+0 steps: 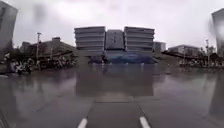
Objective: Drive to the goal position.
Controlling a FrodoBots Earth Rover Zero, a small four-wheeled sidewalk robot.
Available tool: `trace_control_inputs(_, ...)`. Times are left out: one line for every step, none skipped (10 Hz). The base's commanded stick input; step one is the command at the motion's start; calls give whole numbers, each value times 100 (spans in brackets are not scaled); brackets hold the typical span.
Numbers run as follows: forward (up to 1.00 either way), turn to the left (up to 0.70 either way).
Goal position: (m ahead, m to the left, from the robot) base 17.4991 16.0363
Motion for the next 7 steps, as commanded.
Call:
trace_control_inputs(96, 0)
trace_control_inputs(96, 0)
trace_control_inputs(96, 0)
trace_control_inputs(96, 0)
trace_control_inputs(96, 0)
trace_control_inputs(96, 0)
trace_control_inputs(96, 0)
